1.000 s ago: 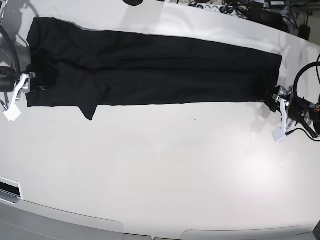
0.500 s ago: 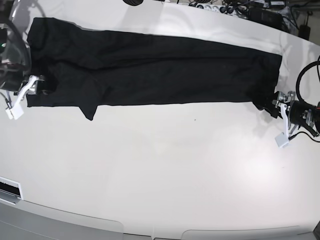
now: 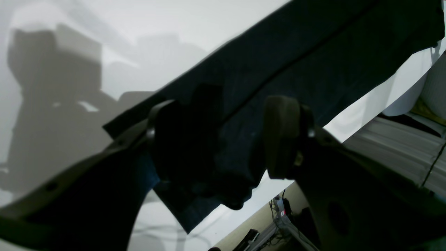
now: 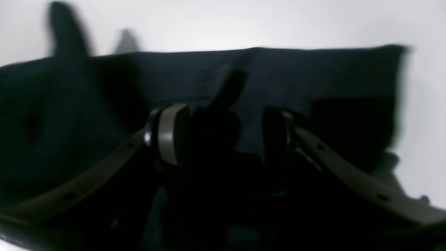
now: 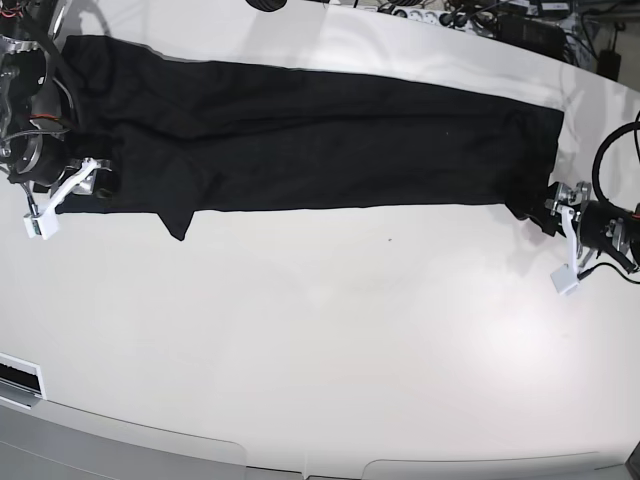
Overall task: Layout the t-shirt on the table in an organized manner, then fold the t-shirt properly
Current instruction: 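Lower the folded hem flat with both grippers and release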
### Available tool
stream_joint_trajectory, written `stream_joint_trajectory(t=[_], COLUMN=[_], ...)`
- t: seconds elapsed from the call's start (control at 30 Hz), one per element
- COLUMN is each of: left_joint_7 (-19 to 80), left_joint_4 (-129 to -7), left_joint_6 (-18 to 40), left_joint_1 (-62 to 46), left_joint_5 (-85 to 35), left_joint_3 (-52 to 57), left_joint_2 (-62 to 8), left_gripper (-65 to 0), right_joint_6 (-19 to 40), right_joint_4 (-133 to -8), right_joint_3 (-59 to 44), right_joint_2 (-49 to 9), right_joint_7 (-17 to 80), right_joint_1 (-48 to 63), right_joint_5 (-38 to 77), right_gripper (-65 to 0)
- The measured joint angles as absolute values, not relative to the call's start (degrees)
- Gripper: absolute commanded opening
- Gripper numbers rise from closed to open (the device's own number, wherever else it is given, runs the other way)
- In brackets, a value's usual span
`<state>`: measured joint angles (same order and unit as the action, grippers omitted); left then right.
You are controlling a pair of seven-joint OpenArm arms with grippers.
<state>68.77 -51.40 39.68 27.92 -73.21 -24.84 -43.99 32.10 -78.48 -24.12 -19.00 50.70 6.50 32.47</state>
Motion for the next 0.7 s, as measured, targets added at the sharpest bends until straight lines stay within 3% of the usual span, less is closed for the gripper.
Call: stream_joint_trajectory(t=[0.23, 0.37, 0.5, 0.7], left_joint_7=[68.73, 67.77, 67.48, 67.48], left_joint_4=[-51.40, -51.40, -51.40, -51.40], left_joint_6=[39.66, 39.68, 39.68, 39.68], left_joint_1=[27.92, 27.94, 27.94, 27.94], left_joint_5=[-73.21, -73.12, -73.12, -73.08], left_joint_3=[-24.84, -24.84, -24.84, -24.84], left_joint_2=[-43.99, -43.97, -43.99, -43.97], left_gripper=[-27.5, -27.5, -27.5, -27.5], right_joint_6=[33.17, 35.00, 38.48, 39.64], right_joint_4=[-78.48, -78.48, -78.48, -78.48], right_joint_3=[-24.10, -24.12, -24.12, -24.12], right_joint_2=[-17.82, -17.93, -17.93, -18.52], right_joint_7=[49.89, 49.69, 49.76, 54.17], right_joint_1=[6.61, 6.50, 6.50, 6.50], right_joint_5=[31.03, 30.81, 30.83, 34.28], right_gripper=[-31.5, -40.8, -63.9, -65.0])
